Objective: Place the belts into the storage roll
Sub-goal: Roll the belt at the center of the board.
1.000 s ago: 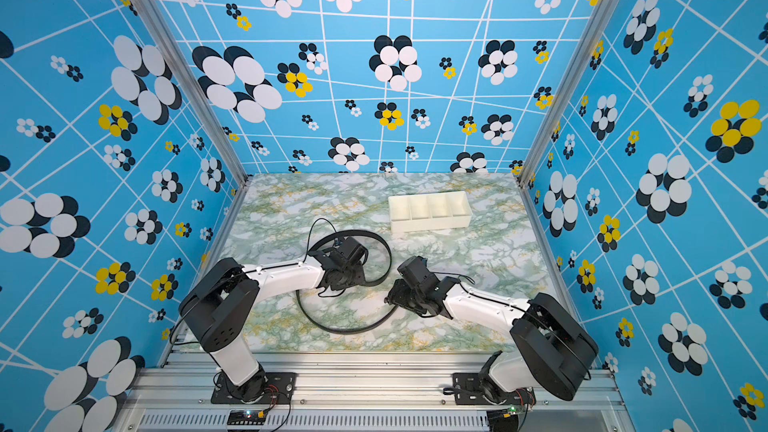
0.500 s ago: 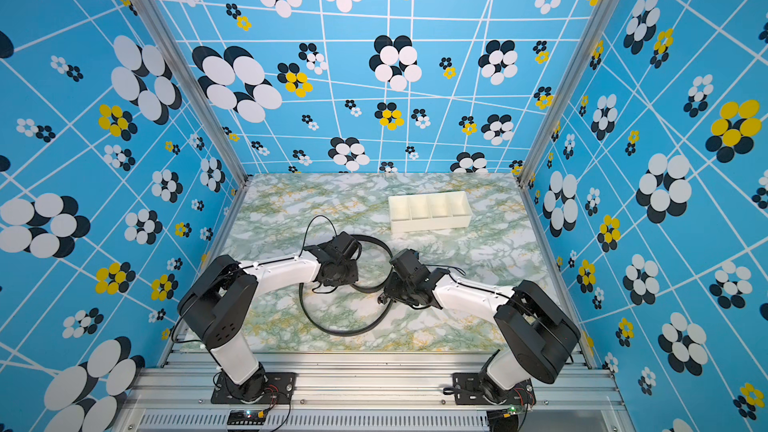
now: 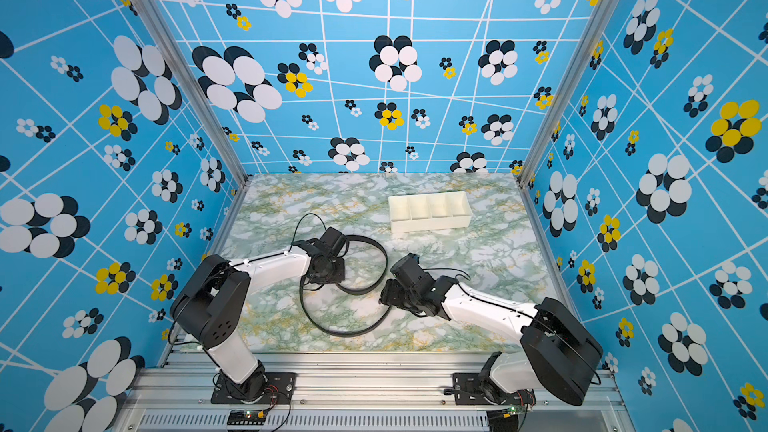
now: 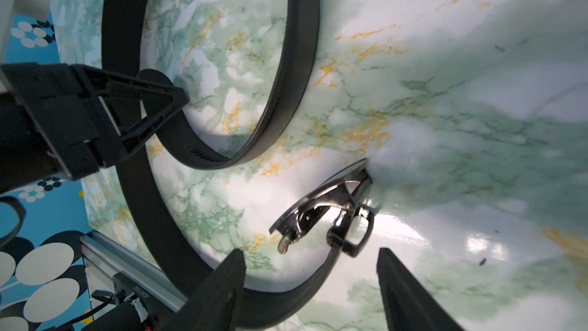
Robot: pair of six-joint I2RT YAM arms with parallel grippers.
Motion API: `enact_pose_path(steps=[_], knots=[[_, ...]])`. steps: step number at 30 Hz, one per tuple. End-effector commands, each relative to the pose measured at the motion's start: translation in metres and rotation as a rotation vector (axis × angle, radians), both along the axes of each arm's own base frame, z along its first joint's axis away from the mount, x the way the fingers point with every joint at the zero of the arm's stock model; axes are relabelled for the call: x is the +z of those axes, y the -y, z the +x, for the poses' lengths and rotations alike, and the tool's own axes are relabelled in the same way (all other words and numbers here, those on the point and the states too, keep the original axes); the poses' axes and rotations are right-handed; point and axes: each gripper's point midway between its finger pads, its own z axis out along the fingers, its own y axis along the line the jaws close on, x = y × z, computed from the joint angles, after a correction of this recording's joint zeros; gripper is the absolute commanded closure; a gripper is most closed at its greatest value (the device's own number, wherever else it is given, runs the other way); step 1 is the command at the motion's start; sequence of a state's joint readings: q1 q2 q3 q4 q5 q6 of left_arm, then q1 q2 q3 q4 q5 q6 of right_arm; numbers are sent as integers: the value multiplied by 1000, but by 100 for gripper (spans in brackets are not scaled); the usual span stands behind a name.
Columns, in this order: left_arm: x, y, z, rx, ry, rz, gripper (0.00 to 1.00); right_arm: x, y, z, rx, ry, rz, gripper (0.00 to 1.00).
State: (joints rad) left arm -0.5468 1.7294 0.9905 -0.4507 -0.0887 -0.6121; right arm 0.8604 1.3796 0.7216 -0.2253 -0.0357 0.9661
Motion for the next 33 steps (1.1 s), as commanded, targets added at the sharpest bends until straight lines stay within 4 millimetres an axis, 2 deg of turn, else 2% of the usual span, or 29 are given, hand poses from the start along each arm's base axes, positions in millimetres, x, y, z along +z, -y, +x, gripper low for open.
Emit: enact_pose_path(steps=[1, 7, 13, 16, 18, 20, 24, 33], knots=[[-4, -8, -10, -9, -46, 24, 70, -19, 9, -16, 10, -64, -64, 32], [0, -5, -7, -1, -54, -40, 70, -36, 13, -19, -9, -114, -113, 36], [2, -2, -7, -56, -77, -58, 70, -49, 6, -12, 6, -144, -173, 50], [0, -5, -11, -91, -94, -42, 70, -54, 2, -7, 9, -156, -201, 64], [-1, -4, -14, -119, -108, -39, 69, -53, 1, -4, 14, -155, -222, 86], [-2, -6, -18, -151, -124, -26, 70, -51, 6, 0, 4, -148, -262, 100], [-2, -10, -22, -214, -152, 21, 73, -41, 21, 11, -10, -119, -344, 100], [12, -24, -19, -334, -132, 163, 73, -35, 81, 34, -70, -117, -492, 100]])
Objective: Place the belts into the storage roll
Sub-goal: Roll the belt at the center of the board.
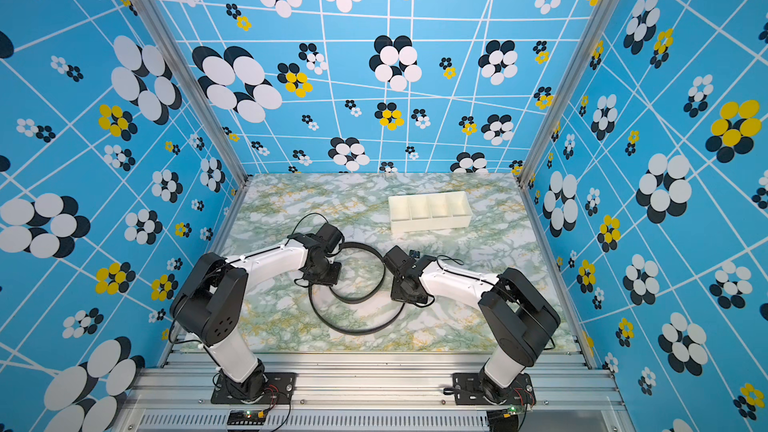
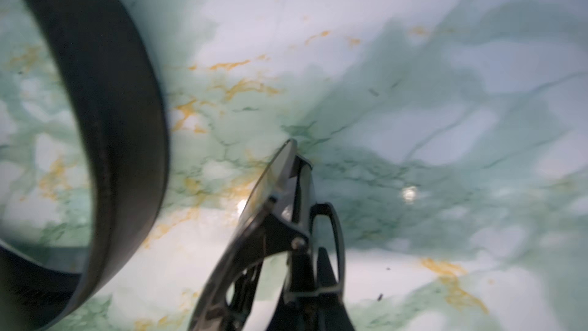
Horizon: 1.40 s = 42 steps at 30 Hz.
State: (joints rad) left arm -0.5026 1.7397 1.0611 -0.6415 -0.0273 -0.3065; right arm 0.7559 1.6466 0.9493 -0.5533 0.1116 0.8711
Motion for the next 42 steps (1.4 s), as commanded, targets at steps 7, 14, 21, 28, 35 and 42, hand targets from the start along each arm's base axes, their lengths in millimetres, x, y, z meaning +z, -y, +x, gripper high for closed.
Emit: enact_pose_path(steps=[7, 14, 21, 28, 35, 42], knots=[[3, -6, -5, -155, 9, 138, 73, 1, 57, 21, -21, -5, -161, 100], [-6, 1, -16, -272, 12, 240, 74, -3, 93, 38, -97, -16, -172, 100], [4, 16, -12, -312, 71, 200, 75, -4, 73, 58, -64, -12, -79, 100], [16, 33, -7, -356, 124, 127, 75, -3, 41, 76, -28, 9, 59, 100], [2, 40, -8, -396, 81, 159, 75, 12, 7, 101, 16, 64, 212, 76], [-5, 45, -9, -400, 75, 151, 75, 21, -30, 110, 75, 82, 399, 57]])
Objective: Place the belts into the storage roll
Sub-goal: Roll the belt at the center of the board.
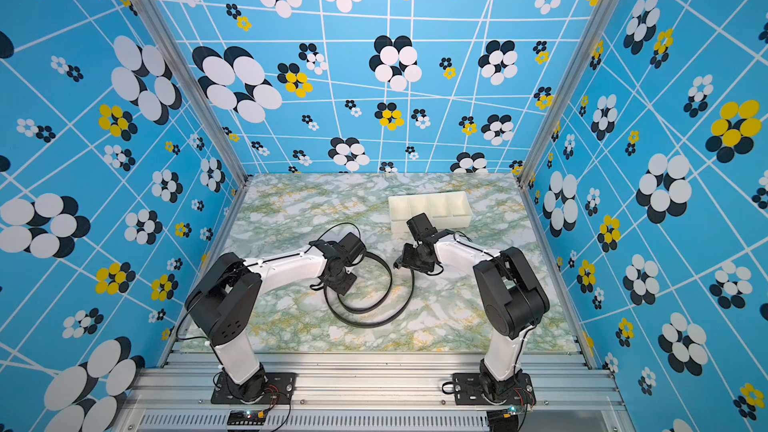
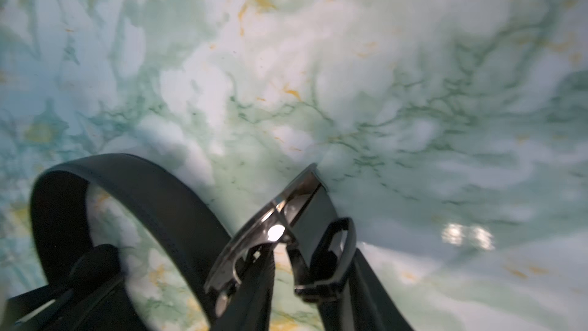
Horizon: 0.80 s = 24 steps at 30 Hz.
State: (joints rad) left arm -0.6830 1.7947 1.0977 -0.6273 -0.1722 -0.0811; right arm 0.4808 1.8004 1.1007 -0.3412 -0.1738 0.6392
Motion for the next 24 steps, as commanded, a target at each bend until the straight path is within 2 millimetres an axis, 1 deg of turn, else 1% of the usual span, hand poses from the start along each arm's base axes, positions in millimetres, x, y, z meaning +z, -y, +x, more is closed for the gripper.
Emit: enact_pose_path(steps=[1, 4, 7, 10, 14, 16, 20, 22, 24], knots=[[0, 7, 1, -21, -6, -13, 75, 10, -24, 7, 41, 22, 141, 55], [0, 8, 3, -18, -3, -14, 75, 16, -30, 1, 57, 33, 195, 52], [2, 14, 6, -19, 4, -37, 75, 21, -32, -11, 68, 44, 229, 46], [3, 20, 9, -18, 5, -56, 75, 23, -33, -22, 87, 51, 220, 46], [2, 25, 12, -21, 4, -59, 75, 17, -29, -26, 82, 33, 148, 46], [3, 25, 12, -21, 3, -57, 75, 16, -32, -27, 83, 23, 157, 46], [6, 27, 11, -21, 13, -74, 75, 26, -42, -32, 90, 50, 203, 45], [6, 28, 11, -23, 15, -81, 75, 30, -47, -37, 91, 59, 226, 37], [4, 28, 11, -22, 10, -79, 75, 31, -51, -40, 96, 62, 238, 35]])
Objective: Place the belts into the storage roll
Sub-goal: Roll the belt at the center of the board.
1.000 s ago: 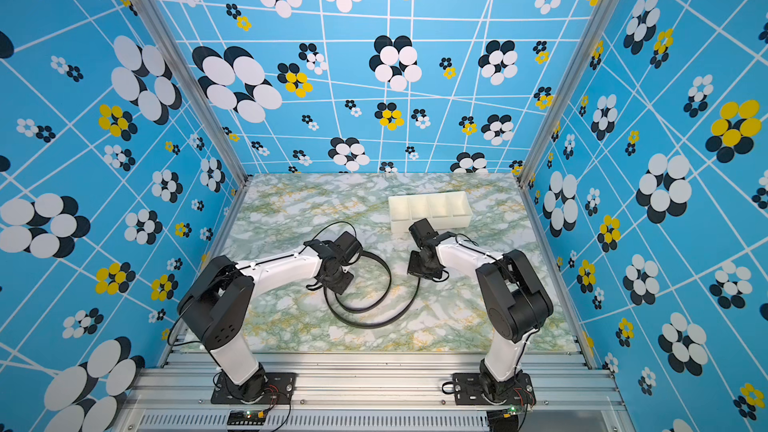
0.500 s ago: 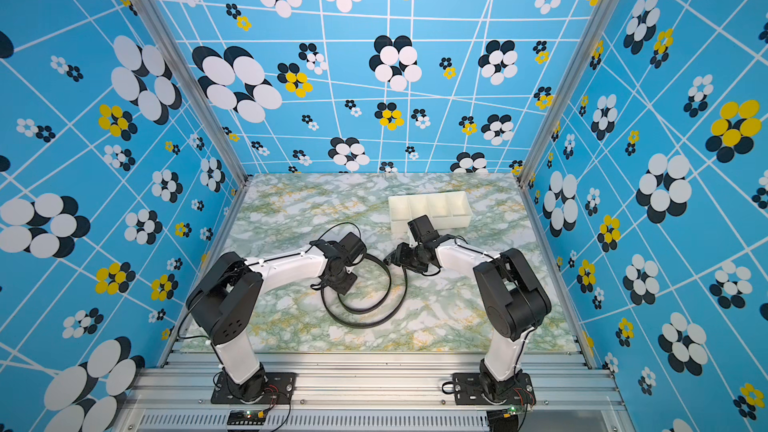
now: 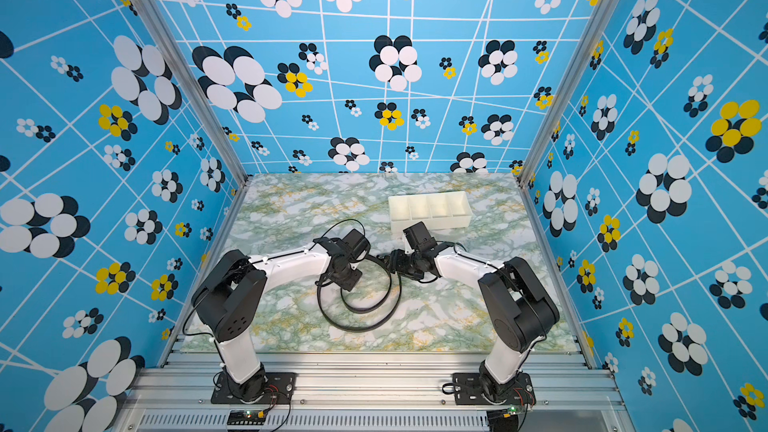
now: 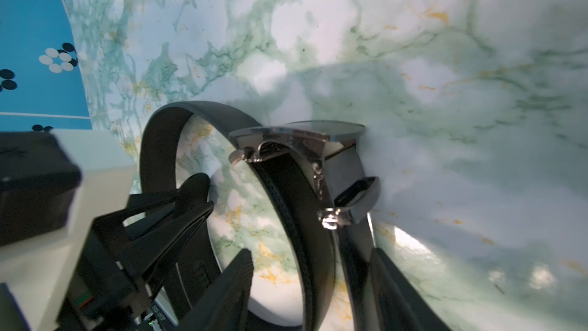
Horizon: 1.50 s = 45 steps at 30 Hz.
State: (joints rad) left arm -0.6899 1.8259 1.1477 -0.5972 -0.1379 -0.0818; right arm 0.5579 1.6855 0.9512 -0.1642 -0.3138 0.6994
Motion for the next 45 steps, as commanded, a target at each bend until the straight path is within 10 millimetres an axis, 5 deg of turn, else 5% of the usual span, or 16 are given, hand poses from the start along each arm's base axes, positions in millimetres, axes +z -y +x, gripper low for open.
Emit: enact_pose_path(steps=[1, 7, 12, 16, 20, 25, 31, 35, 45], knots=[[0, 8, 0, -11, -8, -20, 75, 11, -9, -6, 7, 25, 42, 34], [7, 15, 8, -8, 6, -37, 72, -8, -5, -13, 45, -1, -102, 42], [20, 7, 18, 70, 39, 13, 50, -21, 2, -12, 31, -21, -160, 61], [62, 1, 24, 145, 119, -25, 41, -27, 3, -11, 23, -32, -181, 69], [85, -28, 11, 303, 119, 8, 39, -27, 4, -10, 7, -34, -185, 70], [79, -46, -42, 500, 16, -129, 36, -24, 6, -11, -22, -35, -183, 70], [67, -30, -97, 720, -158, -449, 44, -21, 10, -14, -50, -25, -191, 70], [61, -34, -106, 886, -190, -527, 49, -17, 11, -14, -60, -3, -205, 70], [52, -29, -90, 1096, -178, -575, 48, -15, 12, -18, -87, 6, -180, 70]])
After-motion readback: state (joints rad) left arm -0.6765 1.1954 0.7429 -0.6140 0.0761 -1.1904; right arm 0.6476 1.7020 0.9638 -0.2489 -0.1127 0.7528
